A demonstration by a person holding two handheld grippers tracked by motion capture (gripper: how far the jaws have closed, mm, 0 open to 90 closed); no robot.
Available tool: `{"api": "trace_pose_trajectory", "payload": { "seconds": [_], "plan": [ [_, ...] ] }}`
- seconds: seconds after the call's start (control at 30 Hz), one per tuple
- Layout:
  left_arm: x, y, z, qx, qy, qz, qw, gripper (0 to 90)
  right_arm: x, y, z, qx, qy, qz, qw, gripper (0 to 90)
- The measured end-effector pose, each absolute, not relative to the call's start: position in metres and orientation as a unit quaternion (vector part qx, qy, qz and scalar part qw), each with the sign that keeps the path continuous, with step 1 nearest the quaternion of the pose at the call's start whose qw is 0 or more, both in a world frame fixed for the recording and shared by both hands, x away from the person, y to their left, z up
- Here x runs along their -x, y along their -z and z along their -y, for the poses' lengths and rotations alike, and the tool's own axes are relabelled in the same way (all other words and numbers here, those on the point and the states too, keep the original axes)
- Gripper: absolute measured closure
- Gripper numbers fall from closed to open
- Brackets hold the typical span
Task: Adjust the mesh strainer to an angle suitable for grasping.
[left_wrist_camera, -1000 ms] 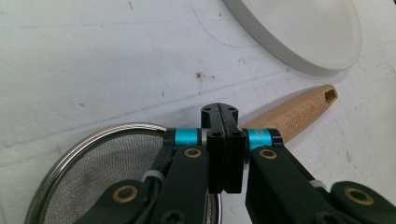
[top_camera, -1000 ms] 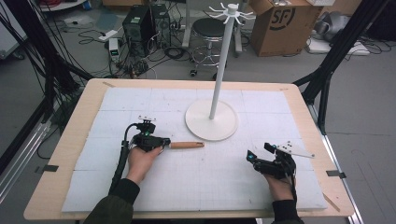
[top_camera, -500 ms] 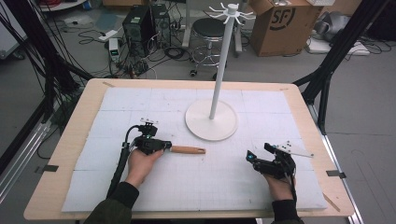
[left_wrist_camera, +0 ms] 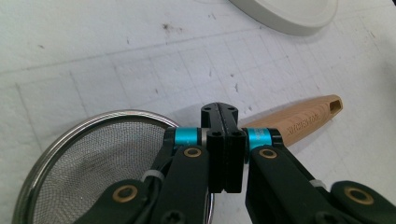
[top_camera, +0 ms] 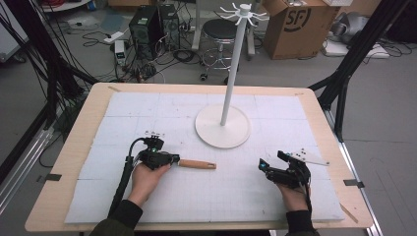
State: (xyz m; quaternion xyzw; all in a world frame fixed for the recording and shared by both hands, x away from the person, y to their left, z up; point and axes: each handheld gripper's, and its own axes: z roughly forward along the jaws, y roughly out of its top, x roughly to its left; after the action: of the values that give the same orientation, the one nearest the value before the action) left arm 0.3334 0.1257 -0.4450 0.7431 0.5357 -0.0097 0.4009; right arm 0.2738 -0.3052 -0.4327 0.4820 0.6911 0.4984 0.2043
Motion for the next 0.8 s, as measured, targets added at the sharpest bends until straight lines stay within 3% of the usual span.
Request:
{"api": "trace_pose_trajectory", "payload": {
  "seconds": [0.37,0.53,0.8],
  "plan": [
    [-0.319,0.443,-0.129,-0.743,-0.003,-0.529,0.409,90.0,-0.273,0.433,0.303,-0.482,-0.497,-0.692,0.204,13.3],
    [-0.31,0.436,-0.129,-0.724,-0.019,-0.527,0.444,90.0,-0.274,0.433,0.303,-0.48,-0.496,-0.693,0.205,13.3],
    [-0.294,0.437,-0.099,-0.745,0.024,-0.487,0.455,90.0,-0.274,0.433,0.303,-0.479,-0.495,-0.695,0.205,13.3]
  ]
}}
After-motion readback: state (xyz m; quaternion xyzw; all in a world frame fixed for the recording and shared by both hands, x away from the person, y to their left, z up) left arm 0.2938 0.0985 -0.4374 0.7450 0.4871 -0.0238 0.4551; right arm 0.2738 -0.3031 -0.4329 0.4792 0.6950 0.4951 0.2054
